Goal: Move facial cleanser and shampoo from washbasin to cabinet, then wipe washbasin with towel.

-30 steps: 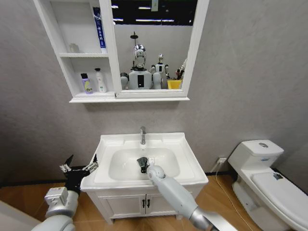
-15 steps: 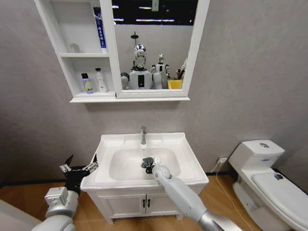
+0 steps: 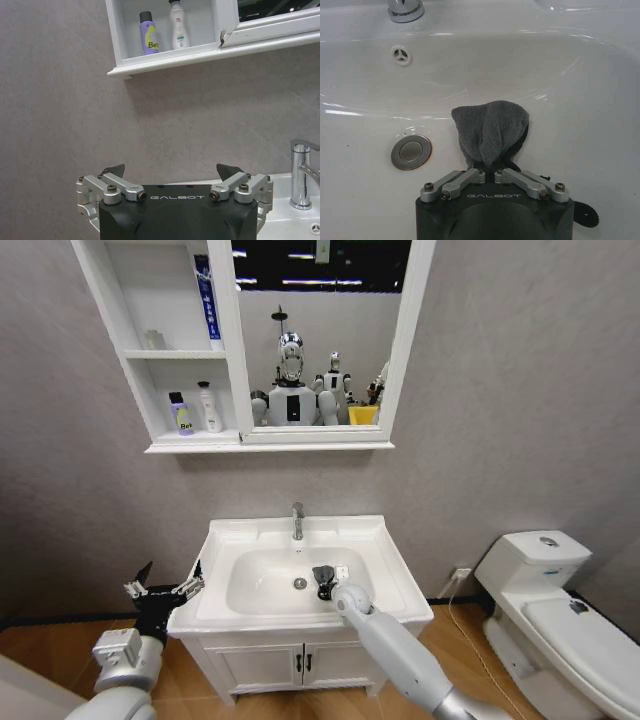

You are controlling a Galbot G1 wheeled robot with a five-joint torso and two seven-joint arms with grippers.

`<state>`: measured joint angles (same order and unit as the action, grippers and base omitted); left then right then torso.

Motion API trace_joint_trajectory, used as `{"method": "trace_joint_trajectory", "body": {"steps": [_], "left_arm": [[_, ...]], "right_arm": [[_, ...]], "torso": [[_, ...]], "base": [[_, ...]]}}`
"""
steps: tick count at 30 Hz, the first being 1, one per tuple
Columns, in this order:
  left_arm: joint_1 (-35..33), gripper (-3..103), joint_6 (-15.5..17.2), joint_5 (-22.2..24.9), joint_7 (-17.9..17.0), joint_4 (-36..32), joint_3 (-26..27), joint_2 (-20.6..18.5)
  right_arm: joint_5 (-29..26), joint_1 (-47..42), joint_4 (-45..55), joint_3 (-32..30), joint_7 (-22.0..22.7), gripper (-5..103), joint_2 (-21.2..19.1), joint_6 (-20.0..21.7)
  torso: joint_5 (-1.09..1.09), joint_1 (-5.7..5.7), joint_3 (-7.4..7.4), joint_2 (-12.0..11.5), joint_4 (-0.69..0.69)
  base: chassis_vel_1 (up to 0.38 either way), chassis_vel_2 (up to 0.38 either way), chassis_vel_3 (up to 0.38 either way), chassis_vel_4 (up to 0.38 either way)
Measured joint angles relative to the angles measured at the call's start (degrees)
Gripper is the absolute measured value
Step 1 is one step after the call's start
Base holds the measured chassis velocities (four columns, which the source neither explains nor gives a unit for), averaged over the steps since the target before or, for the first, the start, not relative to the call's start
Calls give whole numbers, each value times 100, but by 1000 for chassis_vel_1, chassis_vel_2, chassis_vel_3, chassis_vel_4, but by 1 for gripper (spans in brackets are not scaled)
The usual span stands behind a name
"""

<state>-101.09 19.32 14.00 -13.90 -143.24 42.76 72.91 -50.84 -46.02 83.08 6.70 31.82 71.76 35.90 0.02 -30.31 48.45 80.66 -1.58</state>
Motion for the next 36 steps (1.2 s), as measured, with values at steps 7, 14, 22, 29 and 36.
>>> {"method": "trace_joint_trajectory", "body": {"steps": [7,14,22,29,36], "left_arm": [[0,100,0,0,0,0,0,0],[0,100,0,0,0,0,0,0],[0,100,0,0,0,0,0,0],[0,100,0,0,0,0,0,0],[0,100,0,0,0,0,0,0]], "right_arm": [[1,5,27,-73,3,3,-112,4],[22,74,26,-119,-6,3,-240,4],[40,148,76,-159,-29,3,-407,-9],[219,200,165,-185,-138,3,-565,-74],[376,257,254,-177,-238,3,-622,-178]], "torso": [[0,1,0,1,0],[0,1,0,1,0],[0,0,0,1,0],[-1,0,0,0,-2],[-1,0,0,1,-2]], "base": [[0,0,0,0],[0,0,0,0],[0,0,0,0],[0,0,0,0],[0,0,0,0]]}}
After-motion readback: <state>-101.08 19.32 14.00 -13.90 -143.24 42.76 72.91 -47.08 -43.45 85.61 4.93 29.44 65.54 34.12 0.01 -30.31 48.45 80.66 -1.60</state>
